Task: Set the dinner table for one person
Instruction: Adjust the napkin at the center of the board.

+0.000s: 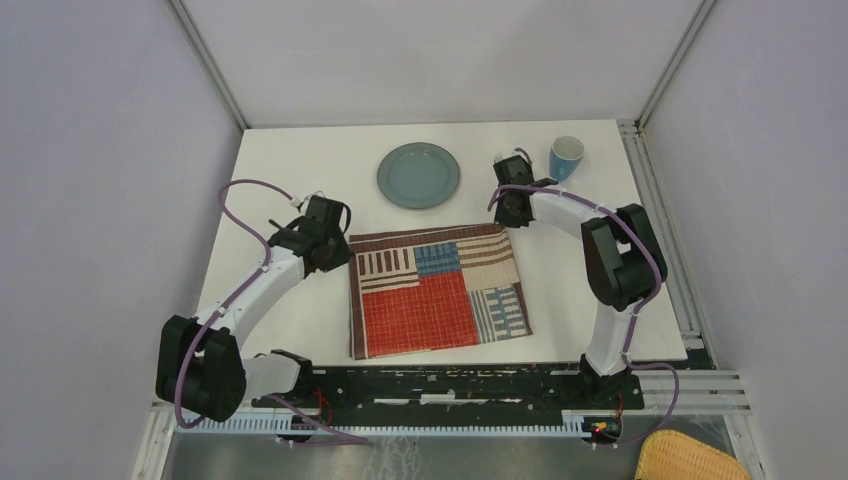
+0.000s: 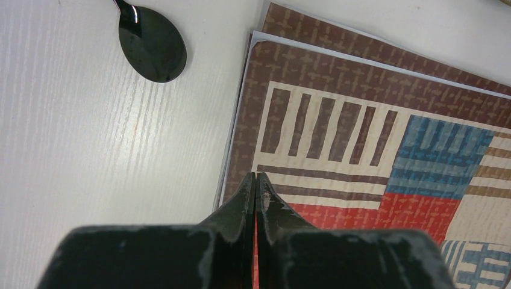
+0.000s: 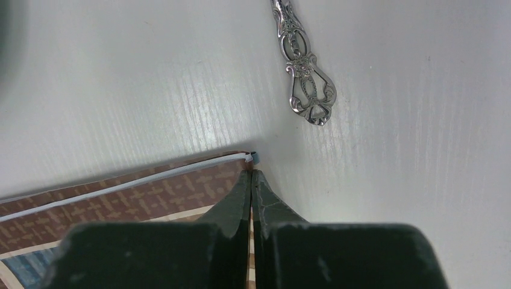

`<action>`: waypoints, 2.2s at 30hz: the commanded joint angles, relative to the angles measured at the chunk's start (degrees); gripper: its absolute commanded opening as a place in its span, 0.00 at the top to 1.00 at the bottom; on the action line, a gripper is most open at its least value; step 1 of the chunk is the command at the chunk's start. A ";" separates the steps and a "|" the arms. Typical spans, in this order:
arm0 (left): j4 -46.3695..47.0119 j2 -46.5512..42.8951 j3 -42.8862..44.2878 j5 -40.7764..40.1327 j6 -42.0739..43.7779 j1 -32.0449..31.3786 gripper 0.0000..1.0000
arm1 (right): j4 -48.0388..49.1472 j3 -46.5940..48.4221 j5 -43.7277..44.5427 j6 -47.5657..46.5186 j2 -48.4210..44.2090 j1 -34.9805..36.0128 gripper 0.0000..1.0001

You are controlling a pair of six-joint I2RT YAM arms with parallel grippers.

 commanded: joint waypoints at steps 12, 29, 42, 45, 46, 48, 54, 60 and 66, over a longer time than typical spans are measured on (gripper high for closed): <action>0.60 -0.54 1.65 -1.06 -0.57 -0.33 0.97 | -5.87 3.38 8.61 3.95 0.65 -0.94 1.00; 0.56 -0.64 1.43 -1.16 -1.00 -0.39 0.98 | -2.03 4.64 -2.77 1.05 4.77 -0.68 1.00; 1.96 0.48 0.28 -2.09 -1.12 -0.39 0.98 | 2.20 3.11 -2.64 -2.30 -2.50 2.21 0.77; 2.65 1.70 0.41 -2.35 -1.03 -0.39 0.98 | 2.30 5.21 -3.12 -2.75 -3.61 4.59 0.77; 2.86 2.08 0.42 -2.29 -1.20 -0.39 0.98 | 2.04 6.30 -3.01 -2.88 -3.60 5.16 0.76; 3.51 2.56 0.04 -2.29 -1.56 -0.39 0.98 | 0.50 9.04 -2.25 -3.01 -2.81 7.34 0.75; 4.32 2.98 0.26 -3.41 -1.23 -0.27 0.98 | -3.91 13.07 2.88 -0.78 -0.64 9.26 0.75; 6.27 4.24 0.23 -5.04 -0.48 -0.24 0.98 | -2.43 11.11 0.59 -0.56 -0.74 9.30 0.76; 12.57 10.67 1.63 -4.65 1.20 -0.19 0.98 | -0.90 10.34 -2.37 -0.93 0.34 10.88 0.91</action>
